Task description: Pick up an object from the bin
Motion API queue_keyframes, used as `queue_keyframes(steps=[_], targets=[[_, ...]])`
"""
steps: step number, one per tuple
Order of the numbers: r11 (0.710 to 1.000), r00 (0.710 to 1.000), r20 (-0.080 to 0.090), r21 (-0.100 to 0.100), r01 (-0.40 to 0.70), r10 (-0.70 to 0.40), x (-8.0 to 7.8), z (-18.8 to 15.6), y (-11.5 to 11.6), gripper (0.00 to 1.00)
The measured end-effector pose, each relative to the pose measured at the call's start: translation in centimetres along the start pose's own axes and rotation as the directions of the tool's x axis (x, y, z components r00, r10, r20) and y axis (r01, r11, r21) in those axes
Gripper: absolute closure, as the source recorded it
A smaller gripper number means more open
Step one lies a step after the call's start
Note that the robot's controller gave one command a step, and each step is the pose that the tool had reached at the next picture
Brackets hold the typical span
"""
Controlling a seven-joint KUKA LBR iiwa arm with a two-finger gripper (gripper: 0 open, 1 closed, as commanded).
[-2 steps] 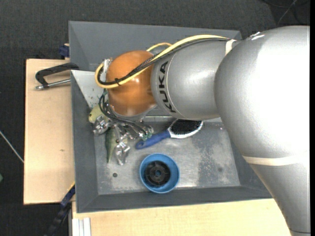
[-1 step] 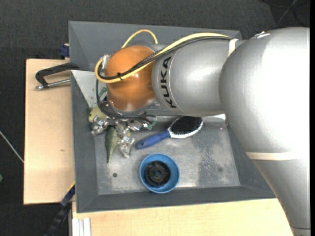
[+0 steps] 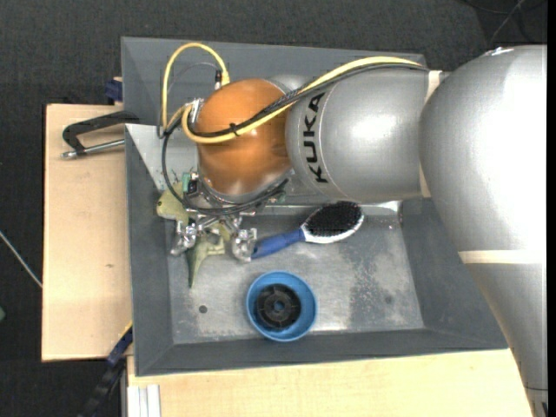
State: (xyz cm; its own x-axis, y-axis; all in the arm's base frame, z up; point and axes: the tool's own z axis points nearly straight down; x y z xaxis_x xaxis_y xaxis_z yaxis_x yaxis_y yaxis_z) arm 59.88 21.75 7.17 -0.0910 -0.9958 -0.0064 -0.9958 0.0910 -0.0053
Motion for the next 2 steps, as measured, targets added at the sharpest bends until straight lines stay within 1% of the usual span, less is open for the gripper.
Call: queue_keyframes(steps=[1, 2], targets=[[0.973, 0.973, 0.000, -0.002, 0.233, -0.233, -1.76, 0.05, 0.78, 0.00], [0.974, 0.974, 0.001, -0.002, 0.228, -0.228, -1.96, -0.10, 0.73, 0.00]])
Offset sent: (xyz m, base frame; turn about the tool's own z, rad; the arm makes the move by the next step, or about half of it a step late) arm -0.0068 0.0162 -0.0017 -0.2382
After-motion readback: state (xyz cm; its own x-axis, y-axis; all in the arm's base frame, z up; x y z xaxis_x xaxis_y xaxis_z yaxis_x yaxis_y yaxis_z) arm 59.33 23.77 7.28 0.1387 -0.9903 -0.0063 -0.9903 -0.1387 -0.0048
